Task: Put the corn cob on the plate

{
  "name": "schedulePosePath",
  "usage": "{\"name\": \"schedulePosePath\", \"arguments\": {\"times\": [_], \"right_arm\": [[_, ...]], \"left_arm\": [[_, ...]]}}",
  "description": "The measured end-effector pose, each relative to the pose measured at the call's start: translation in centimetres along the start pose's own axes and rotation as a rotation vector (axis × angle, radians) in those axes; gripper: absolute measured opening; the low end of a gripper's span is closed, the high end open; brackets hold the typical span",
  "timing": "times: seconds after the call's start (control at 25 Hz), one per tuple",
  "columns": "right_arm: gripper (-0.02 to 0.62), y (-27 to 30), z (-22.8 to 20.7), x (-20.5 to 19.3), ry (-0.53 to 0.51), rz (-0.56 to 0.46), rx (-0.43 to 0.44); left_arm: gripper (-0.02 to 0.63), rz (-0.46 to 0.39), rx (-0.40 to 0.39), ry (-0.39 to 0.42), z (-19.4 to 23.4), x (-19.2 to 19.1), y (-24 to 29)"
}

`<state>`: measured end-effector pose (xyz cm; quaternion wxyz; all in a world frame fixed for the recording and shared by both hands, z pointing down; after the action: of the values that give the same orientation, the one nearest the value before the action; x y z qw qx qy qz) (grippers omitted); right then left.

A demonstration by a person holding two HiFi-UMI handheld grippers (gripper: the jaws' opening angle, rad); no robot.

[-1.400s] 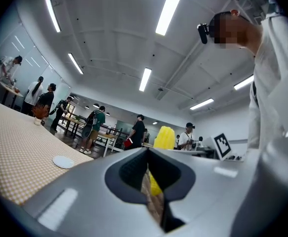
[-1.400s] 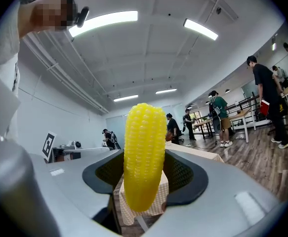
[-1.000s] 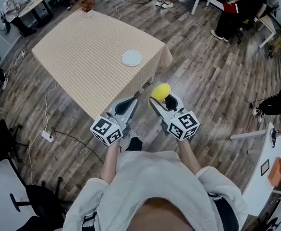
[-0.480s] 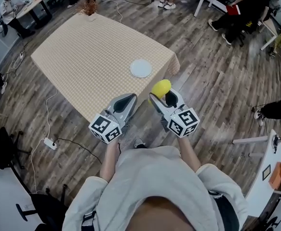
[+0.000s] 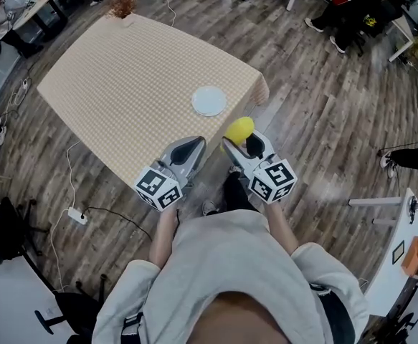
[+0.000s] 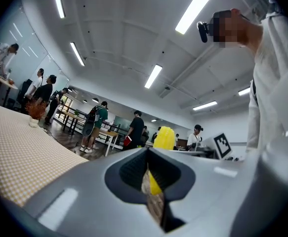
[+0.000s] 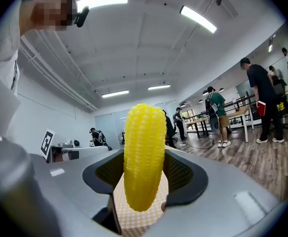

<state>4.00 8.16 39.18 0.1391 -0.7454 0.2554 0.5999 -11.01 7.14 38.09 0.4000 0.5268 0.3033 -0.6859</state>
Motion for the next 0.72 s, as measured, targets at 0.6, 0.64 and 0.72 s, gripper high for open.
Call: {"name": "schedulePosePath", "arguments": {"times": [0.6, 0.64, 0.72], "right_arm": [[0.244, 9.6, -12.5, 2.8, 0.012, 0.03, 0.088], [0.244, 10.2, -13.6, 3.1, 0.017, 0.031, 0.098], [0.244, 11.6, -15.5, 4.0, 0.021, 0.032, 0.118]], "left_arm": [[0.008, 0.007, 0.09, 0.009, 9.2, 2.1, 11.9], [0.008, 0.005, 0.101, 0.012, 9.8, 2.3, 12.8], [0.008, -0.002, 0.126, 0.015, 11.0, 3.0, 14.6]]}}
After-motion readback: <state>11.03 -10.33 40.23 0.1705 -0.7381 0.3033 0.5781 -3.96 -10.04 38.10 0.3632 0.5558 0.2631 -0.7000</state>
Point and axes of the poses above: the fingertips, and each gripper's own axes: y forward along the fingers, z to its left, x out of its top, the point moved 5 cm from there along -y, backward along the fingers, and after that the axes turned 2 degrees about z, right-handed, at the moved point
